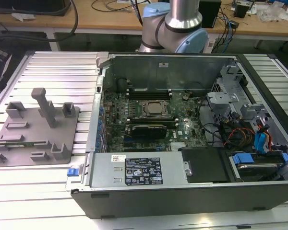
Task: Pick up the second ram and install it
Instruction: 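Reach for the second ram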
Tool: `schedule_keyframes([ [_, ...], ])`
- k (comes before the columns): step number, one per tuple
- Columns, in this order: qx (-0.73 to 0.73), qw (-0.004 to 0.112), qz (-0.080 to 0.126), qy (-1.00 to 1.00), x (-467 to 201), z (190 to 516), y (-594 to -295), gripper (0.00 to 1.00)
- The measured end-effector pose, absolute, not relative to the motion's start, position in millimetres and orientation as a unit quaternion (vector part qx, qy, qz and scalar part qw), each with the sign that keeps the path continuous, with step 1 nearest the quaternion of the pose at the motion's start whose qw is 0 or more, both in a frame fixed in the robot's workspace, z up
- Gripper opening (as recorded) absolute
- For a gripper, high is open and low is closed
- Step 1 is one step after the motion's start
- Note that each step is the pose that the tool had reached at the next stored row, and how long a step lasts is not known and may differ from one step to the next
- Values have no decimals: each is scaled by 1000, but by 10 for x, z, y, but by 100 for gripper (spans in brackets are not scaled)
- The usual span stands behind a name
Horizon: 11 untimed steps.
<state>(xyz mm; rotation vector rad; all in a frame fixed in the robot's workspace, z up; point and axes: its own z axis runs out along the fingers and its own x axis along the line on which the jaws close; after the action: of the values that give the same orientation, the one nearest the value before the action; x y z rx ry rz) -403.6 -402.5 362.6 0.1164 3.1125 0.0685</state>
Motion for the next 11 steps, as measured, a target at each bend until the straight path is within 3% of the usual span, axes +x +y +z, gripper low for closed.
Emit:
schedule_keyframes([
  [11,37,13,22,999,-4087,3539,-4163,8],
])
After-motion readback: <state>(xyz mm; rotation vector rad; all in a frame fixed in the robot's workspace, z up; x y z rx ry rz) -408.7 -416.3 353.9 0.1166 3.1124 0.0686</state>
